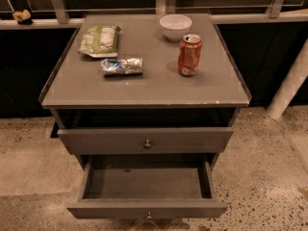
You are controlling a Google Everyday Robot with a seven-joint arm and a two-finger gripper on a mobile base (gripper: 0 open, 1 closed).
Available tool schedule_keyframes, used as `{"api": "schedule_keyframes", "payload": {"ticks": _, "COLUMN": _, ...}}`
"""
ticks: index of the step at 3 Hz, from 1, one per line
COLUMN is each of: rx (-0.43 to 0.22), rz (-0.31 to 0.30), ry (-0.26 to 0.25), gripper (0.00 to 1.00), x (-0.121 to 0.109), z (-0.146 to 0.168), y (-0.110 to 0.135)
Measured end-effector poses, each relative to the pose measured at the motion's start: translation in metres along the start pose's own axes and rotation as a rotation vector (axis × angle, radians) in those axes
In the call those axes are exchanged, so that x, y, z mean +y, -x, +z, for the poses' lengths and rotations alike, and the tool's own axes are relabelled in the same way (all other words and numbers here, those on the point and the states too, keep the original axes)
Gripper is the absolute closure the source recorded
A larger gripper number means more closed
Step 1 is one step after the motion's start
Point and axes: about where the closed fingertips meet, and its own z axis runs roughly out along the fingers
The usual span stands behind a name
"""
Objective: Close middle drawer
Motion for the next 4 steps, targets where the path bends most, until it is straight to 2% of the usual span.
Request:
{"api": "schedule_keyframes", "payload": {"ticks": 1, "rx": -0.021, "rz": -0.045, "ry": 0.124, "gripper": 0.0, "x": 0.033, "z": 0.082, "y": -0.021}}
{"api": "schedule_keyframes", "payload": {"ticks": 2, "rx": 0.016, "rz": -0.074, "ry": 0.206, "gripper": 0.0, "x": 0.061, "z": 0.153, "y": -0.031}}
{"api": "schedule_keyframes", "payload": {"ticks": 3, "rx": 0.072, "rz": -0.071, "ry": 0.278, "gripper": 0.0, "x": 0.086, "z": 0.221, "y": -0.033}}
{"api": "schedule_keyframes", "payload": {"ticks": 4, "rx": 0.072, "rz": -0.071, "ry": 0.278, "gripper": 0.0, "x": 0.086, "z": 0.221, "y": -0.033}}
